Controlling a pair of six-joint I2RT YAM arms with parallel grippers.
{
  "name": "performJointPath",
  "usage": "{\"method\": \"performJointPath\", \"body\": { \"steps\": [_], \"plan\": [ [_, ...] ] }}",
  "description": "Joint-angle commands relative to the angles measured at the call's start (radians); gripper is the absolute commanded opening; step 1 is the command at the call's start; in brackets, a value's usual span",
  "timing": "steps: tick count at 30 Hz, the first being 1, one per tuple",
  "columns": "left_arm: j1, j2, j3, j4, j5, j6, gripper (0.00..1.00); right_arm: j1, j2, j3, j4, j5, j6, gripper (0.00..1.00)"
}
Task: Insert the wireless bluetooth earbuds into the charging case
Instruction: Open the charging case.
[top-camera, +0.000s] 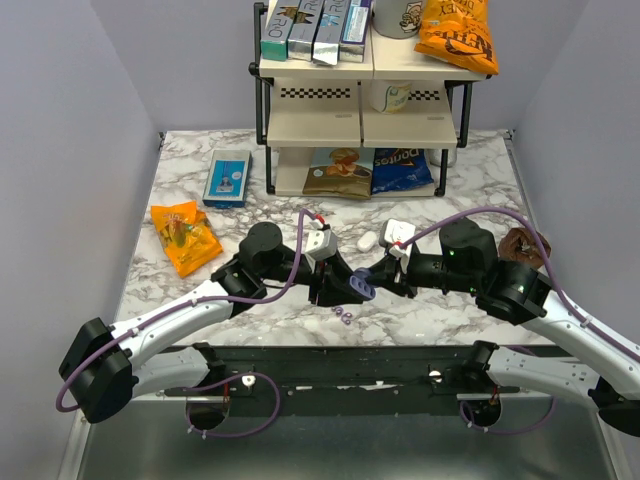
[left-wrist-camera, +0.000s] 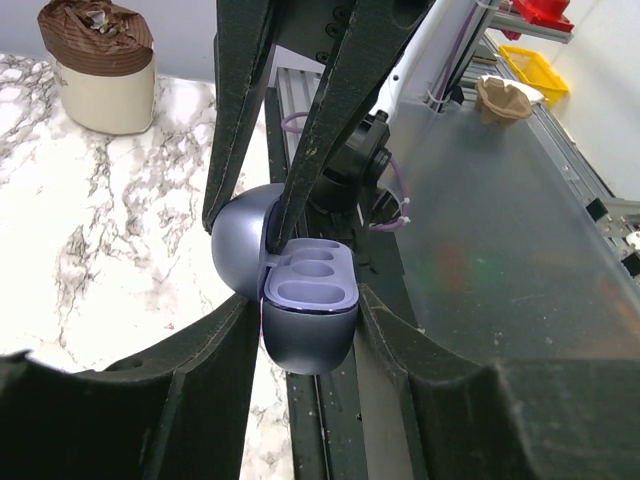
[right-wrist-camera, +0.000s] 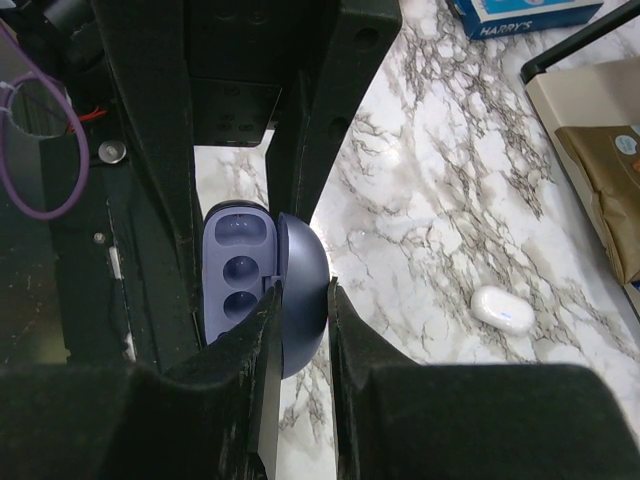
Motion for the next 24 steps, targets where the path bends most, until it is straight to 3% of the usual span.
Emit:
{"method": "performJointPath", "body": {
  "steps": [1, 10, 14, 18, 24],
  "plan": [
    [-0.008, -0.001, -0.012, 0.036, -0.008, 0.0, 0.49, 0.001, -0.001, -0.002, 0.022, -0.027, 0.008, 0.01],
    [-0.009, -0.009, -0.016, 0.047, -0.024, -0.007, 0.58, -0.001, 0.005, -0.001, 0.019, -0.027, 0.009, 0.01],
    [-0.011, -0.007, -0.018, 0.053, -0.031, -0.009, 0.56, 0.001, 0.01, 0.001, 0.022, -0.028, 0.011, 0.01],
    [-0.012, -0.001, -0.022, 0.067, -0.03, -0.015, 0.45, 0.001, 0.01, -0.004, 0.025, -0.028, 0.014, 0.01],
    [-0.017, -0.007, -0.047, 0.091, -0.038, -0.013, 0.15, 0.001, 0.007, -0.005, 0.024, -0.027, 0.017, 0.01]
  ]
}}
